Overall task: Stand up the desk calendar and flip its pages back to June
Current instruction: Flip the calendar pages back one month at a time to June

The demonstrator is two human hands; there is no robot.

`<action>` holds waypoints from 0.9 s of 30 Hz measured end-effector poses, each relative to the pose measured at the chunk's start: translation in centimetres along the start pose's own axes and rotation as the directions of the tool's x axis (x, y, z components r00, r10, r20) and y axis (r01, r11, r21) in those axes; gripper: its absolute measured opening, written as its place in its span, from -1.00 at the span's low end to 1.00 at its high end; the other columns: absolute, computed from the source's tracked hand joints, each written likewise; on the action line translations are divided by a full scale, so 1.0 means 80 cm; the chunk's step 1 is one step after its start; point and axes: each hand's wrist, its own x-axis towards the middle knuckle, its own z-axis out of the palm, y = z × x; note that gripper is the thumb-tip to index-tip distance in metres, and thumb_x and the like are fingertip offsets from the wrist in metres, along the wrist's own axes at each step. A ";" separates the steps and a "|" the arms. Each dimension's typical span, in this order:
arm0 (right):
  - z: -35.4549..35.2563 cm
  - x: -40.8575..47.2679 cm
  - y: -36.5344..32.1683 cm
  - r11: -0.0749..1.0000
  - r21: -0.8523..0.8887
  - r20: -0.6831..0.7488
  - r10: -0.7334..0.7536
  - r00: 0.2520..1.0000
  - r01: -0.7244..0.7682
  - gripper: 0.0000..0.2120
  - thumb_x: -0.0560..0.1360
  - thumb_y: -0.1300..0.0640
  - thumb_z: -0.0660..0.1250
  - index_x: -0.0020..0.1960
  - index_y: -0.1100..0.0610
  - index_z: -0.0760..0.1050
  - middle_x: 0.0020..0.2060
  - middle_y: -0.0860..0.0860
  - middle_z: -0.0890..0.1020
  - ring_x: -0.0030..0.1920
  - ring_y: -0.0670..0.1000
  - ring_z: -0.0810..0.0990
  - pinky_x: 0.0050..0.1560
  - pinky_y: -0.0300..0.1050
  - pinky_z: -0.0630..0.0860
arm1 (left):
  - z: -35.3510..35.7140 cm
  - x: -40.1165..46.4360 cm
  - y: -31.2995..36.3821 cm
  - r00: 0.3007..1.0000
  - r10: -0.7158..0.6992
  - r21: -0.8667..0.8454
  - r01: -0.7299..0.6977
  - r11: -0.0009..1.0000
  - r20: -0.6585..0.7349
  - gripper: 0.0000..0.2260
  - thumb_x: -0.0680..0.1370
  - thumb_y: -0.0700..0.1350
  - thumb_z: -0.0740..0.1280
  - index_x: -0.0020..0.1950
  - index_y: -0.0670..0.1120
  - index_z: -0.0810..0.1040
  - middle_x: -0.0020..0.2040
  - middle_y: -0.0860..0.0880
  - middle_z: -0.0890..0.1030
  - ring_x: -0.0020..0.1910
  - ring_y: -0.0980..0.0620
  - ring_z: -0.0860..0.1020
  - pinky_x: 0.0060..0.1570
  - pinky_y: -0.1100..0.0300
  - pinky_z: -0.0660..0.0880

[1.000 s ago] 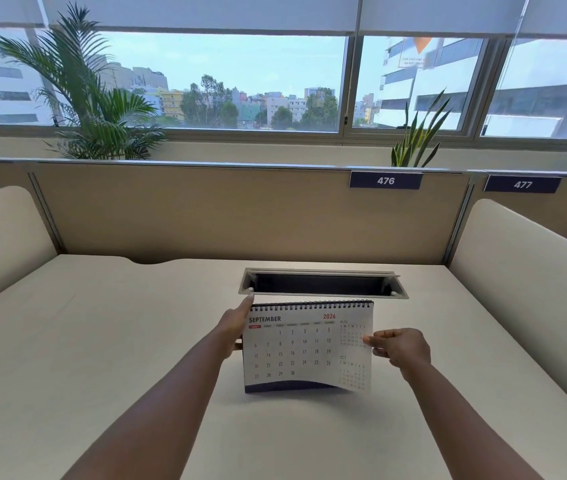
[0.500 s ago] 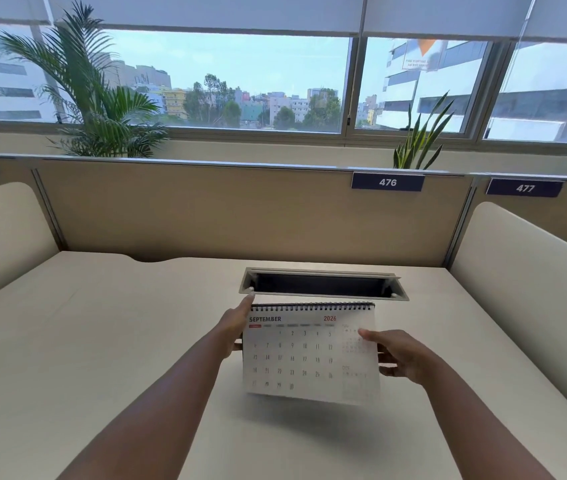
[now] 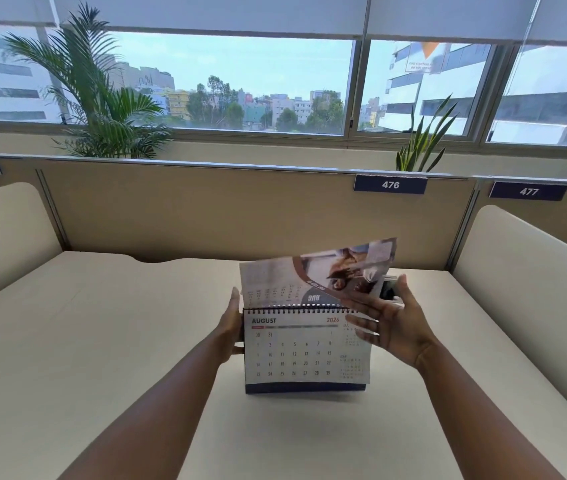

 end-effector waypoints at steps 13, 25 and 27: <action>0.011 0.001 0.002 0.998 -0.004 -0.046 -0.063 0.997 0.063 -0.36 0.43 -0.39 -0.05 0.15 0.02 0.52 0.11 0.06 0.64 -0.23 0.01 0.65 -0.35 -0.19 0.56 | 0.003 0.011 -0.005 0.998 0.019 0.064 -0.016 0.998 -0.052 -0.56 0.58 0.20 0.00 -0.15 -0.05 0.52 -0.13 -0.10 0.62 -0.07 -0.08 0.53 0.02 0.01 0.39; -0.007 0.005 0.045 0.937 -0.347 -0.647 -0.270 0.713 0.041 -0.95 0.48 0.24 0.30 -0.07 0.22 0.49 -0.02 0.22 0.62 -0.09 0.11 0.57 -0.11 -0.01 0.53 | 0.011 0.016 0.001 0.991 -0.010 0.059 0.018 0.998 -0.134 -0.63 0.60 0.07 -0.01 -0.15 -0.12 0.45 -0.21 -0.12 0.58 -0.21 -0.05 0.52 -0.06 0.05 0.41; -0.011 0.006 0.052 0.934 -0.355 -0.638 -0.221 0.738 -0.027 -0.95 0.47 0.29 0.31 -0.07 0.24 0.49 -0.01 0.23 0.62 -0.06 0.13 0.59 -0.06 0.01 0.52 | 0.011 0.015 0.001 0.992 -0.013 0.068 0.022 0.997 -0.129 -0.61 0.61 0.09 -0.02 -0.11 -0.13 0.46 -0.20 -0.12 0.58 -0.13 -0.09 0.52 -0.02 0.03 0.40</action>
